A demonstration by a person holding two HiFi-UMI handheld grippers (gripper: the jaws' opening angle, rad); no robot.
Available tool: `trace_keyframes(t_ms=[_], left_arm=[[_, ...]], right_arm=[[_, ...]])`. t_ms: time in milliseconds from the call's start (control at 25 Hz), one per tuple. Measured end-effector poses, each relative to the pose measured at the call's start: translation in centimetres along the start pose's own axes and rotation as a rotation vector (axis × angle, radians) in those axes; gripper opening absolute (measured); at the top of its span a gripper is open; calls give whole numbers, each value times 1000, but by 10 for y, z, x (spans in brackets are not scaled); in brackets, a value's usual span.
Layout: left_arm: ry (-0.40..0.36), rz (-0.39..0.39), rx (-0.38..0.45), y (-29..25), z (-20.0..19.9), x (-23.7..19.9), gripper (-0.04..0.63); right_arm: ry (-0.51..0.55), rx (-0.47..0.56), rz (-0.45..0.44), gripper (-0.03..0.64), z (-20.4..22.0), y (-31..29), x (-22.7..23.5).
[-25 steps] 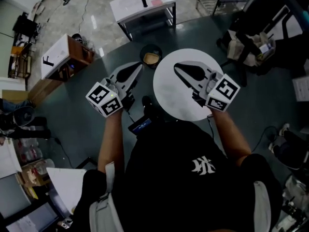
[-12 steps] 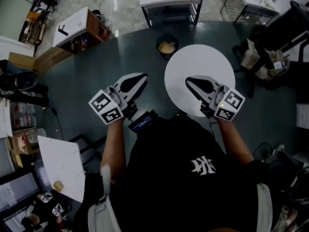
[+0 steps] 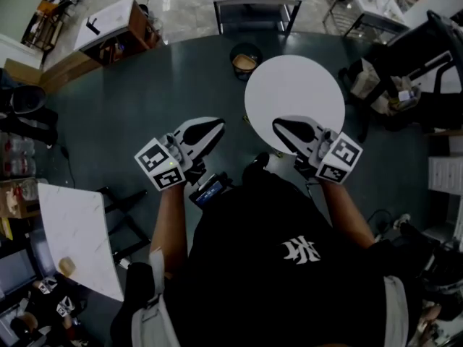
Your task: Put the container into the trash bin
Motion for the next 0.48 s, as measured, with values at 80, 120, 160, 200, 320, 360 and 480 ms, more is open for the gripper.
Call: trace_keyframes(t_ms=[80,120,160,200,320,360,480], left_arm=[[22,-8,6,17,15,13,3],[37,-12,10,25,23,18,3],[54,-17,16,33,31,23,3],[73,-22,23,41,39,27,3],[119,-27,34,61,61,43,3],[130,-26,31,65,69,48,3],[154,-21,26,69,83,61,3]], right_arm=[[-9,-22,3,38,11,8,-18],[-13,-31,1,38,16,11,-27],[-16,-39,-2,37,21,14,-36],[-17,-46,-4,37,25,15,-44],[-10,-59,-5,38,33,20,-68],[-3,-61,-3,38,35,22,-75],[24,-66,8,38,33,33,-85]])
Point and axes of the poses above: the fingertips, and each gripper's own axes: y backward along the fingers, x to its right, z out of its underside, the point moved 4 cm from there along y, backward along the fingers, and after that the axes turned 4 degrees about y, right-handed, at the moved point
